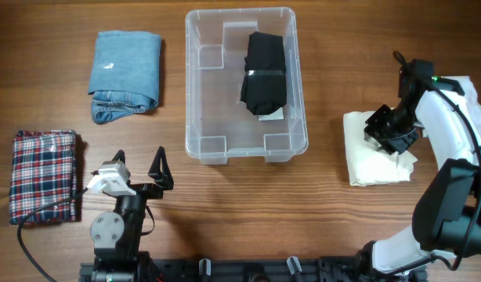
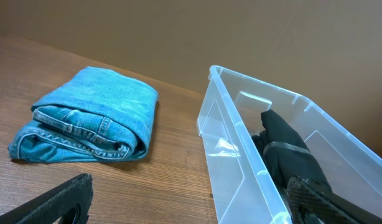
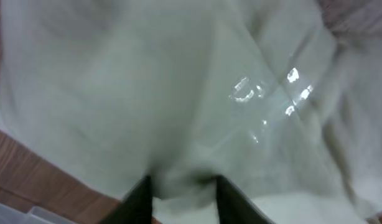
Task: Pack container
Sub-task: 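Move the right gripper to the cream folded cloth and grasp it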
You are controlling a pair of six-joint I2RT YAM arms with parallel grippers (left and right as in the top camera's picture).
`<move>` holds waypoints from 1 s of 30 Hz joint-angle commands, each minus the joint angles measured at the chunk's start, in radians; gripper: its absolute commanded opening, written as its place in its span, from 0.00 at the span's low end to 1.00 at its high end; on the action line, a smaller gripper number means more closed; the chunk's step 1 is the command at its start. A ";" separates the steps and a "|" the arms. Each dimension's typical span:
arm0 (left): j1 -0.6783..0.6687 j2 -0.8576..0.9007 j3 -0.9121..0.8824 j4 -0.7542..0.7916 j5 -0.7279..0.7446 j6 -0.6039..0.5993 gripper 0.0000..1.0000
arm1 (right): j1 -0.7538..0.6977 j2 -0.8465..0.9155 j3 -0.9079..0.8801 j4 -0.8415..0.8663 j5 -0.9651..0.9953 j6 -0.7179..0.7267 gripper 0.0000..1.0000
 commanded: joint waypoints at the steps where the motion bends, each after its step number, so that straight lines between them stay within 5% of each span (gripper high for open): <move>1: 0.008 -0.006 -0.008 0.000 -0.014 0.021 1.00 | 0.000 0.006 -0.049 0.057 -0.014 0.005 0.17; 22: 0.008 -0.006 -0.008 0.000 -0.014 0.021 1.00 | 0.000 0.010 -0.115 0.813 -0.138 -0.089 0.20; 26: 0.008 -0.006 -0.008 0.000 -0.014 0.020 1.00 | 0.000 0.005 0.007 0.677 -0.145 -0.185 0.21; 30: 0.008 -0.006 -0.008 0.000 -0.014 0.020 1.00 | -0.001 0.000 0.245 0.321 -0.093 -0.235 0.41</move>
